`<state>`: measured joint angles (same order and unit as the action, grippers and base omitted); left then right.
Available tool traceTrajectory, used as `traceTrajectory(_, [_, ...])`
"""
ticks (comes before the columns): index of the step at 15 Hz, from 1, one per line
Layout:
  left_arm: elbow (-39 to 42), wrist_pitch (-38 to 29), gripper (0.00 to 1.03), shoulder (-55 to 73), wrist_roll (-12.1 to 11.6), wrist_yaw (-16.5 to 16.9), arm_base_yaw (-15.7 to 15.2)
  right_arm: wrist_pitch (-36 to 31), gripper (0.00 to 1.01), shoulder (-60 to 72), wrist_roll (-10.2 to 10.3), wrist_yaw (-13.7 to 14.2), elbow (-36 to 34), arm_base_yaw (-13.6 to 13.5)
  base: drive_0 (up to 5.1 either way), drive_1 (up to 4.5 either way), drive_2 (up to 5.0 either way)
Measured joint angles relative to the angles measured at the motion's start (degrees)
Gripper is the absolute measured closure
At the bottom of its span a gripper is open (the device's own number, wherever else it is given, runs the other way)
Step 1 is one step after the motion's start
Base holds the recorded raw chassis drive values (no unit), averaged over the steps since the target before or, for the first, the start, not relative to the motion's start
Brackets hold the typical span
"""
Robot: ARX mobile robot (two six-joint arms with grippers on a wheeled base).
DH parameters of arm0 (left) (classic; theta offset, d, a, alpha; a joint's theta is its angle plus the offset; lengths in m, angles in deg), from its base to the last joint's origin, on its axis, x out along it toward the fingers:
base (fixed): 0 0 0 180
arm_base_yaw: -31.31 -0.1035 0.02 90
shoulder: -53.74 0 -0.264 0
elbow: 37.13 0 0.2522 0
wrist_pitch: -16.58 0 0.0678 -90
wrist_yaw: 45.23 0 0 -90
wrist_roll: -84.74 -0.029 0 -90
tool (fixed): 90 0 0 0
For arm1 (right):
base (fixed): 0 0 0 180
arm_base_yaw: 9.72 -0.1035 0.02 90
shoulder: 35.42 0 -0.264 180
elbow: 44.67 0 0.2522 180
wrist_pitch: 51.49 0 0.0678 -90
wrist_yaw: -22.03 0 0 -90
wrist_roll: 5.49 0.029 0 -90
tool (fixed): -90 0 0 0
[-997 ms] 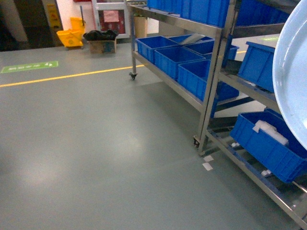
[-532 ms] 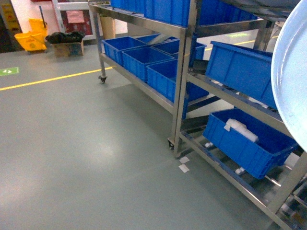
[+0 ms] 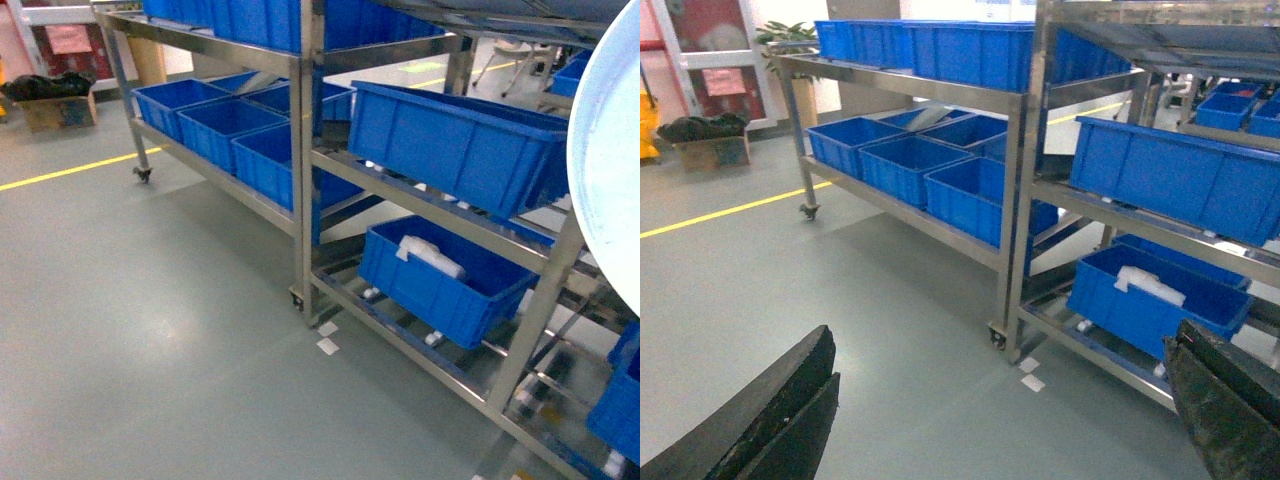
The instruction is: Place blue tray on left shelf second layer neatly
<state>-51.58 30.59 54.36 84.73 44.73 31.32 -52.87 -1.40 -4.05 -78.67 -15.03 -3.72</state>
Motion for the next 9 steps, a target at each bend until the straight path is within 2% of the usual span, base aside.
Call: traceTrajectory(9, [0.0, 0.02, 0.05, 0.0, -0.02, 0.02, 0.04, 0.04, 0.99, 0.0, 0.0, 0.0, 0.0, 0.0, -1.6, -1.57, -1.6])
